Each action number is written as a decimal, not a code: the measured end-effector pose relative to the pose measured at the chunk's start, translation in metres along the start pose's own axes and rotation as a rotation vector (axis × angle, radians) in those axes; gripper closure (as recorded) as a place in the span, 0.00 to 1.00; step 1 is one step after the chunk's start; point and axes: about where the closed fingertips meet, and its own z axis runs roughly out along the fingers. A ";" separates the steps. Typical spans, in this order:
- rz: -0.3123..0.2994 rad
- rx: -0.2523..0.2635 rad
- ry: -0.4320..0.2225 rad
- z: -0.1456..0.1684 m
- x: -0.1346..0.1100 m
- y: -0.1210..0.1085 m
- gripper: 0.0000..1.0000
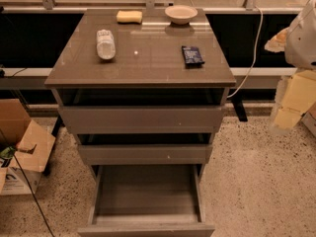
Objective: Close bottom drawer
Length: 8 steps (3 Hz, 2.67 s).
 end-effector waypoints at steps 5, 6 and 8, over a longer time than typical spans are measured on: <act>-0.066 -0.133 0.003 0.092 0.020 0.037 0.95; -0.090 -0.143 0.055 0.099 0.026 0.041 1.00; -0.097 -0.237 0.032 0.156 0.059 0.073 1.00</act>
Offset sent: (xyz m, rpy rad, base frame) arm 0.0205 0.0115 -0.0335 0.0053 0.0838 0.0834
